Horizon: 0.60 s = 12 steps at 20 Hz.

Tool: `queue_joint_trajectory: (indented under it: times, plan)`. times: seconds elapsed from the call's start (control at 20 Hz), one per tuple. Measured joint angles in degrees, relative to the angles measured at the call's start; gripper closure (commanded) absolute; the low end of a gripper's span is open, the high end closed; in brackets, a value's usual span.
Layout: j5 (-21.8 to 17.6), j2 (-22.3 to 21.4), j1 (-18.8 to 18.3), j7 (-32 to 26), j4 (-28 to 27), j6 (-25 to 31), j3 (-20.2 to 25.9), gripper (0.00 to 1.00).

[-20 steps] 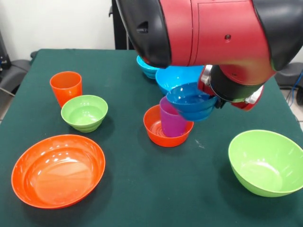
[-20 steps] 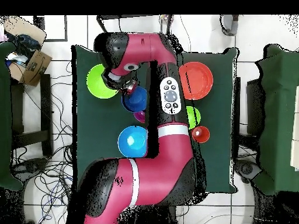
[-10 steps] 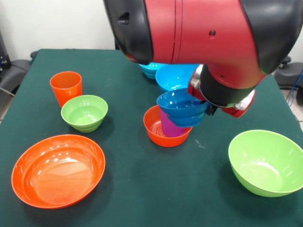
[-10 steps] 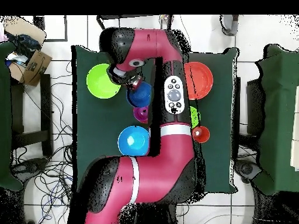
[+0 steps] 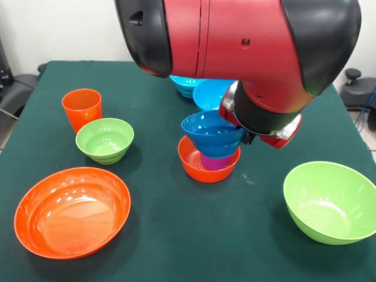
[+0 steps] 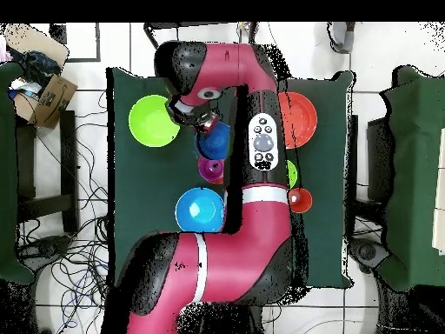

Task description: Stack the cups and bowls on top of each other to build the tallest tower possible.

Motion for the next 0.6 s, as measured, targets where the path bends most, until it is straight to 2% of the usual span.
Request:
queue_joint_trajectory:
  times: [0.6]
  plan:
    - [1.66,-1.42,-0.02,0.0,3.11,0.0,-2.76,1.0]
